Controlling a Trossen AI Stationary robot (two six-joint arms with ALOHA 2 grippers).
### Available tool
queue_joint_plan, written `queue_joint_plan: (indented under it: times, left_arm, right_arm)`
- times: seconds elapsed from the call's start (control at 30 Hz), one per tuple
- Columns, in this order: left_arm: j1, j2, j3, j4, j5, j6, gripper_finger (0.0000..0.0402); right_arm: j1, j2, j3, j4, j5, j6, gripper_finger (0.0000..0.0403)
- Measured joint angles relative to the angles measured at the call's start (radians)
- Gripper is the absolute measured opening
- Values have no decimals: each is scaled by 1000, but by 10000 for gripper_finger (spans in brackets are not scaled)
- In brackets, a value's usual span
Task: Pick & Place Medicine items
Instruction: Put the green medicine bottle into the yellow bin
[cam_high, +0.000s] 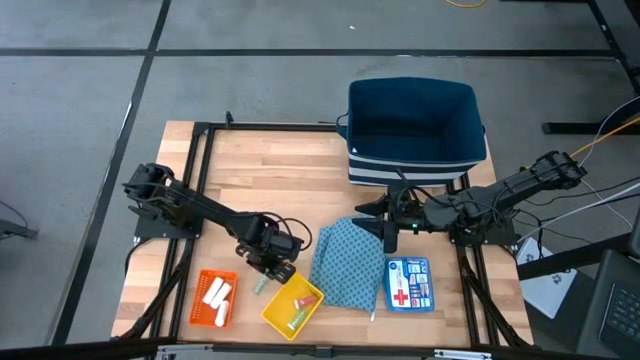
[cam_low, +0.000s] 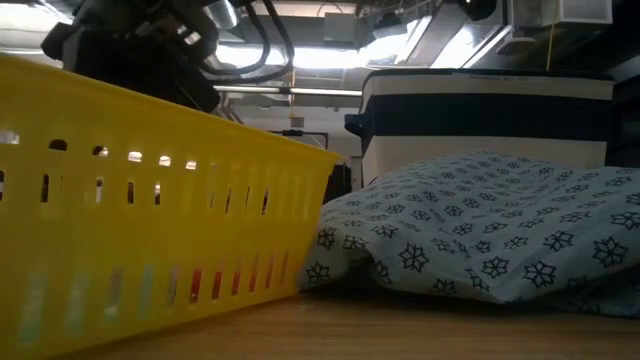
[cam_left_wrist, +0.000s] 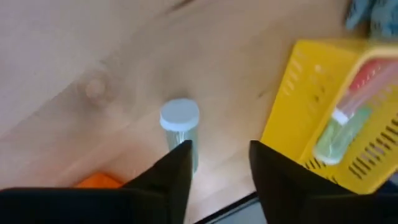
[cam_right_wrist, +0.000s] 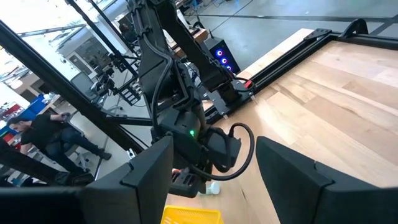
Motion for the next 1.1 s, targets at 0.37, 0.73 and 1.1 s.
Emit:
queue_joint_plan:
  times: [0.37,0.73,1.1]
  left_arm:
    - [-49,21,-36,23,-23,-77,226]
    - [-64,43,-51,41,-103,-88,217]
    - [-77,148,-48,90,-58,-90,178]
  right_arm:
    - [0,0,0,-2,-1,0,231]
    - [0,0,0,-7,-1,-3,231]
    - [0,0,0,-11,3,5,231]
